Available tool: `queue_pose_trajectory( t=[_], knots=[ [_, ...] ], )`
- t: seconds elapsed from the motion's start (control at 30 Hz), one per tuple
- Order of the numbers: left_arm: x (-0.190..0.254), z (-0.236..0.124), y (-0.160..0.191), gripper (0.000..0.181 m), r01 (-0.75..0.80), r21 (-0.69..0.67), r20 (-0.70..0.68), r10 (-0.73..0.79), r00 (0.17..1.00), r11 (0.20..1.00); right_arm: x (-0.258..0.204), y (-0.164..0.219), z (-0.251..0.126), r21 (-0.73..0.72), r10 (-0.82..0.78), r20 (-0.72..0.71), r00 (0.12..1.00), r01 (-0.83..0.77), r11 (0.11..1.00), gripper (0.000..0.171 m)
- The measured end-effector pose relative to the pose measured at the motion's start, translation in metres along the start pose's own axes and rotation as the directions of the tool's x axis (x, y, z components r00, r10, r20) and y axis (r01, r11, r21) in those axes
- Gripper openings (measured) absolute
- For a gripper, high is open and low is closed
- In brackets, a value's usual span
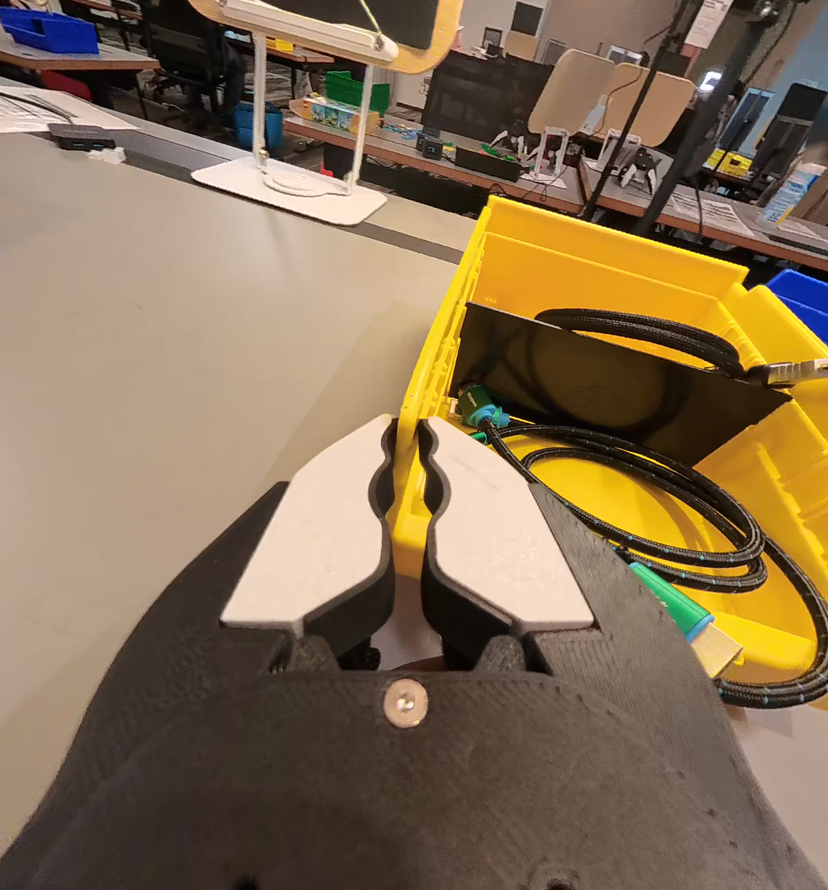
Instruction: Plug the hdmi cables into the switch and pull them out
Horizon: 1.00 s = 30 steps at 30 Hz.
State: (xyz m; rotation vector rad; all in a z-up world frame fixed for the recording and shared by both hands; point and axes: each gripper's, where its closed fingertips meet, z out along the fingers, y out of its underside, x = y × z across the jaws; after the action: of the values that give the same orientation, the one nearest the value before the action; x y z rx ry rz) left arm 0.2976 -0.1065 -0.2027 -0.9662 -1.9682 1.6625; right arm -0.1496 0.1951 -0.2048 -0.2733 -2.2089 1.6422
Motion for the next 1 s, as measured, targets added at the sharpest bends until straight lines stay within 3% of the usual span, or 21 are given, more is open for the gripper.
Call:
queue_pose_trajectory(
  t=[0.27,0.6,0.73,1.0],
  knots=[
    [0.030,-0.025,0.001,0.005,-0.065,0.042,-0.214,0.073,0.974,0.997,-0.024,-0.008,0.014,0.020,-0.007,0.147,0.989,0.004,1.000,0.009],
    [0.079,-0.060,0.002,0.006,-0.122,0.128,-0.529,0.172,0.831,0.984,-0.056,-0.017,0.033,0.007,-0.010,0.467,0.884,0.008,1.000,0.010],
    [0.098,-0.078,0.004,0.005,-0.139,0.164,-0.646,0.212,0.734,0.977,-0.062,-0.019,0.038,-0.006,-0.006,0.607,0.795,0.011,1.000,0.008],
    [0.117,-0.128,0.012,0.004,-0.120,0.191,-0.867,0.225,0.444,0.974,-0.047,-0.021,0.058,-0.014,-0.022,0.804,0.594,0.055,0.998,0.004]
  ],
)
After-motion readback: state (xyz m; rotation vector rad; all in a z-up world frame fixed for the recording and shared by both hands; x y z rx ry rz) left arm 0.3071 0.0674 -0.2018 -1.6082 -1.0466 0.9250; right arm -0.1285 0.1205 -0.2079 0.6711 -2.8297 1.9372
